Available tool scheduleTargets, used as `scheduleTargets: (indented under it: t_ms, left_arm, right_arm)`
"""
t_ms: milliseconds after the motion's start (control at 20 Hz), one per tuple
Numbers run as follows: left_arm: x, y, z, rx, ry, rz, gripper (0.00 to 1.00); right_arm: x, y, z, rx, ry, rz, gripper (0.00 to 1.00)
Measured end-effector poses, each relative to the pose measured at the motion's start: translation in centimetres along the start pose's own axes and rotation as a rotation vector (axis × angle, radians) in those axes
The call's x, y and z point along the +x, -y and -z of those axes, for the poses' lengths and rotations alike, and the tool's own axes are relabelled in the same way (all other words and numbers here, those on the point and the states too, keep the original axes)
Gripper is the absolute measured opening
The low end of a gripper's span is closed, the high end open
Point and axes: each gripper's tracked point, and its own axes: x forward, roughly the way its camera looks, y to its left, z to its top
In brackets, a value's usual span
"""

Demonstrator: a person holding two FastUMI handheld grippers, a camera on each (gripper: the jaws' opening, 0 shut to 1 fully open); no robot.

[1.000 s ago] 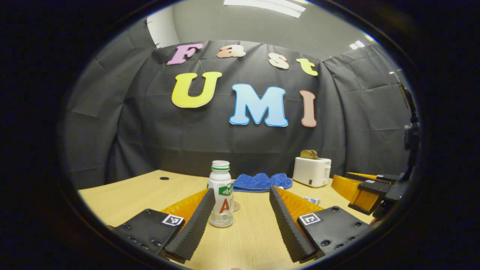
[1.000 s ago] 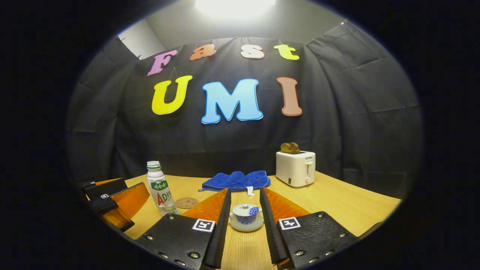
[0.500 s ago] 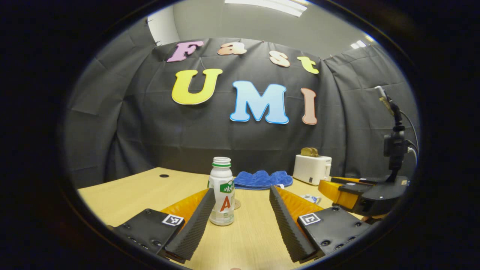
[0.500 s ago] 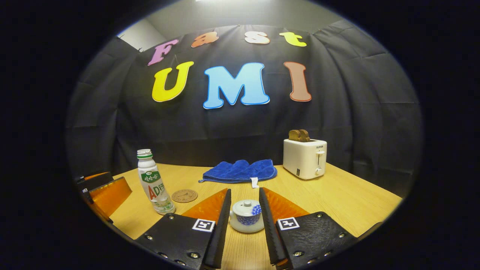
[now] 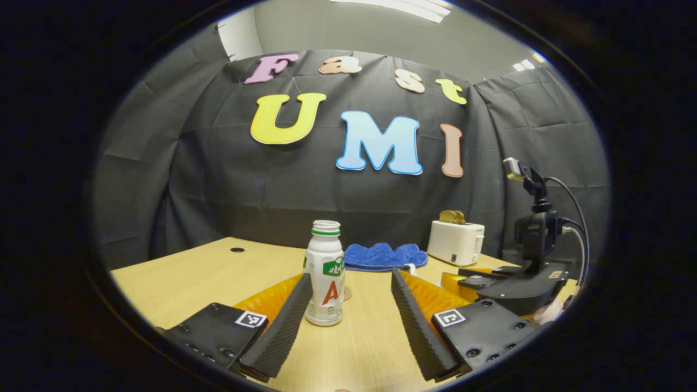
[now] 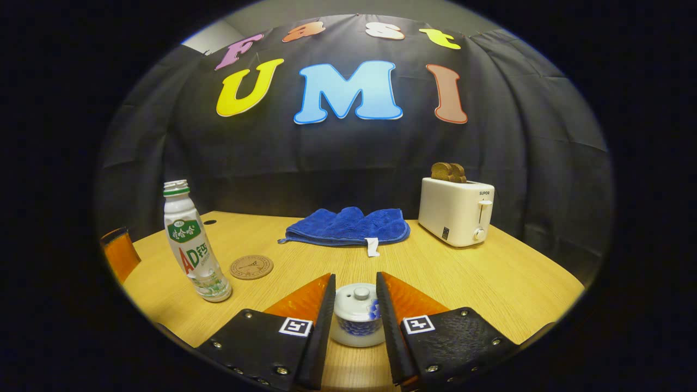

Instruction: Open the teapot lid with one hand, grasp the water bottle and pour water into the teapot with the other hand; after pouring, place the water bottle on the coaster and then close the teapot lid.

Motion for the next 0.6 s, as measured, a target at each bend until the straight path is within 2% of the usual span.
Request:
scheduleTargets:
  t_ms: [100,200,350,400,450,600]
  left_arm:
    - [0.1,-0.3,0.2,-0.002,-0.003,-0.004,0.98]
    - [0.2,-0.6,0.3,-0.003,-0.005,-0.01,0.98]
    - [0.3,-1.2,0.4,-0.013,-0.007,-0.018,0.98]
    - [0.3,-1.3,0.6,-0.016,-0.008,-0.02,0.98]
    - [0.3,-1.5,0.5,-0.016,-0.008,-0.024,0.98]
    - [0.5,-1.9,0.9,-0.014,-0.015,-0.031,0.98]
  right_arm:
    - [0.8,0.4,-0.2,-0.003,0.008,0.009,0.46]
    - [0.9,0.2,0.0,-0.001,0.008,0.007,0.24]
    - [0.4,0.6,-0.2,-0.04,0.009,0.03,0.24]
    - [1.7,0.5,-0.2,-0.022,0.005,0.04,0.14]
    - [1.1,0.7,-0.3,-0.019,0.008,0.029,0.05]
    - [1.0,0.5,-0.4,-0.058,0.009,0.027,0.05]
